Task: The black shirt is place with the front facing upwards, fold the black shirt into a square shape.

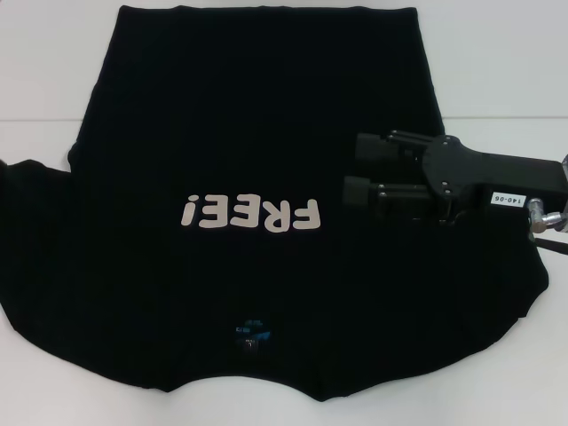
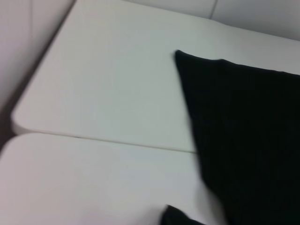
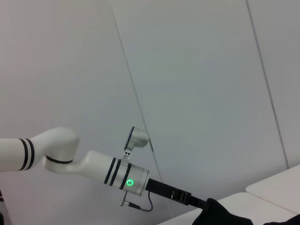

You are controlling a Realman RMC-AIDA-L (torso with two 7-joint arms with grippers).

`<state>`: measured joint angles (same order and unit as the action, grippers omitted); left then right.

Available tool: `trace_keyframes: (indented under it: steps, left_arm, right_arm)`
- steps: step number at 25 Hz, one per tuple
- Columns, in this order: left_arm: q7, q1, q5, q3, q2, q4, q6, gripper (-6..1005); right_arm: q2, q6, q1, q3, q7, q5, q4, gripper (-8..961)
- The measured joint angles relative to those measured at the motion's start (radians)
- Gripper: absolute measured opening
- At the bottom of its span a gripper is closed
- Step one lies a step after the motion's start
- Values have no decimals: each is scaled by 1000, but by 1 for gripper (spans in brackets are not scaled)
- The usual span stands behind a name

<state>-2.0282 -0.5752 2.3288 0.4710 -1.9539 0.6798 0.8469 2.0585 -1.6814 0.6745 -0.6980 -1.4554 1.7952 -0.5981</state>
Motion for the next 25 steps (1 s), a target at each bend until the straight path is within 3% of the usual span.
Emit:
trace_keyframes:
  steps: [7, 13, 18, 21, 25]
  left_arm:
    - [0, 41, -95, -11, -4, 108, 281, 84]
    - [-1, 55, -158, -11, -15, 142, 398, 92]
    - [4, 38, -161, -3, -61, 140, 418, 99]
    - [33, 14, -166, 1, -101, 123, 418, 103]
    - [55, -12, -166, 9, -130, 87, 412, 108]
  right_arm:
    - [0, 0, -2, 0, 0, -2, 1, 857]
    - [2, 0, -5, 0, 0, -2, 3, 850]
    - [3, 0, -6, 0, 0, -2, 3, 845]
    - [3, 0, -6, -2, 1, -2, 3, 841]
    - [3, 0, -6, -3, 1, -2, 3, 837]
